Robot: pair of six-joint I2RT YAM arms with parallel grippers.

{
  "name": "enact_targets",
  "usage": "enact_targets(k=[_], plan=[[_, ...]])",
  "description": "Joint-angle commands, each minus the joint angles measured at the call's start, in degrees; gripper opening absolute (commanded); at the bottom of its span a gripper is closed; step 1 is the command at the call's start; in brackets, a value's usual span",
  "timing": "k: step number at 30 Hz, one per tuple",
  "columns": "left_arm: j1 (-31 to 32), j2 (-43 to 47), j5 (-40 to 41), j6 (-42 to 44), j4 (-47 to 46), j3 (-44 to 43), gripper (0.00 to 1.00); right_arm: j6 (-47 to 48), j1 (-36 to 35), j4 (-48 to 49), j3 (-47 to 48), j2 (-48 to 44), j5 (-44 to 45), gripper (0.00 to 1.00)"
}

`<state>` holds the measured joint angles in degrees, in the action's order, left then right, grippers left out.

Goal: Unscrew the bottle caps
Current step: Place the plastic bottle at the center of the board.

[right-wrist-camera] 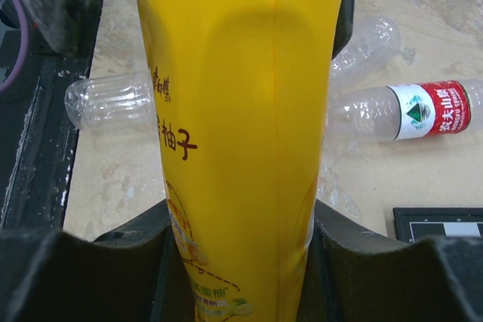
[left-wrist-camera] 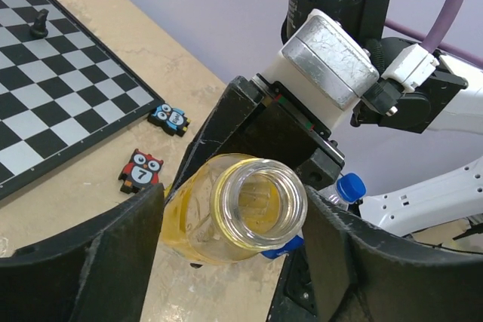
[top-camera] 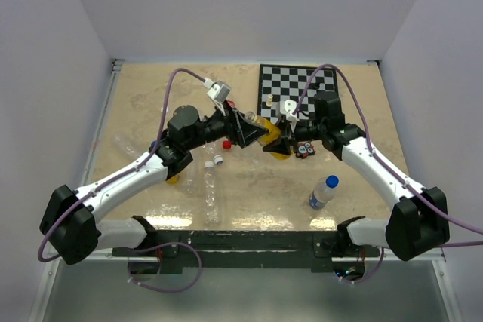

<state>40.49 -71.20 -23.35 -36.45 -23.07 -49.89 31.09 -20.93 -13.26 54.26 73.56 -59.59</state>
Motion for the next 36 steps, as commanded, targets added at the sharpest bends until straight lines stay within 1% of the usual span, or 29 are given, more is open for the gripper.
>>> enact_targets(k=[1, 4, 5, 6, 7, 10, 11, 14, 17, 19, 20, 25, 29, 33, 36], plan=[[0.6, -0.1, -1.8, 0.2, -2.8, -1.7, 0.70, 0.6, 0.0, 0.4, 0.3, -0.1, -1.8, 0.00], [0.8, -0.5, -2.3, 1.5, -1.2, -2.3, 0.59, 0.7, -0.1, 0.4, 0.3, 0.1, -1.8, 0.00], [0.7, -0.6, -2.5, 1.7, -0.7, -2.6, 0.51, 0.7, 0.0, 0.4, 0.3, 0.1, -1.8, 0.00], [0.7, -0.7, -2.7, 2.3, -0.1, -2.8, 0.39, 0.8, -0.1, 0.3, 0.3, 0.3, -1.8, 0.00], [0.7, -0.7, -2.7, 2.8, 0.6, -3.0, 0.31, 0.9, -0.1, 0.3, 0.3, 0.2, -1.8, 0.00], [0.7, -0.2, -2.0, 4.4, 3.0, -3.7, 0.15, 1.0, -0.1, 0.2, 0.3, 0.1, -1.7, 0.00], [0.7, 0.0, -1.5, 5.1, 4.1, -4.0, 0.13, 1.0, -0.1, 0.3, 0.4, 0.2, -1.6, 0.02], [0.7, 1.6, 1.1, 6.8, 7.3, -4.7, 0.09, 1.2, -0.1, 0.2, 0.3, 0.0, -1.4, 0.16], [0.6, 3.3, 3.7, 8.2, 10.4, -5.2, 0.07, 1.6, 0.0, -0.4, 0.5, -0.2, -1.0, 0.35], [0.3, 4.1, 4.9, 8.9, 12.6, -5.6, 0.06, 2.1, -0.1, -0.9, 0.6, -0.3, -0.8, 0.49], [-0.1, 4.5, 5.2, 9.0, 13.5, -5.7, 0.04, 2.5, -0.1, -1.1, 0.7, -0.3, -0.7, 0.55], [-2.0, 6.3, 7.4, 11.0, 18.5, -7.5, 0.03, 5.4, -0.1, -3.9, 1.5, -1.0, -0.2, 0.77], [-5.3, 7.8, 7.6, 12.5, 22.4, -9.1, 0.02, 7.1, -0.1, -5.2, 1.9, -1.5, 0.3, 0.85], [-9.0, 9.3, 7.9, 14.8, 27.3, -10.8, 0.02, 8.3, -0.1, -6.1, 2.2, -1.7, 0.8, 0.88], [-10.8, 9.7, 10.0, 17.5, 30.9, -12.9, 0.02, 8.9, -0.1, -6.3, 2.3, -1.7, 1.1, 0.89]])
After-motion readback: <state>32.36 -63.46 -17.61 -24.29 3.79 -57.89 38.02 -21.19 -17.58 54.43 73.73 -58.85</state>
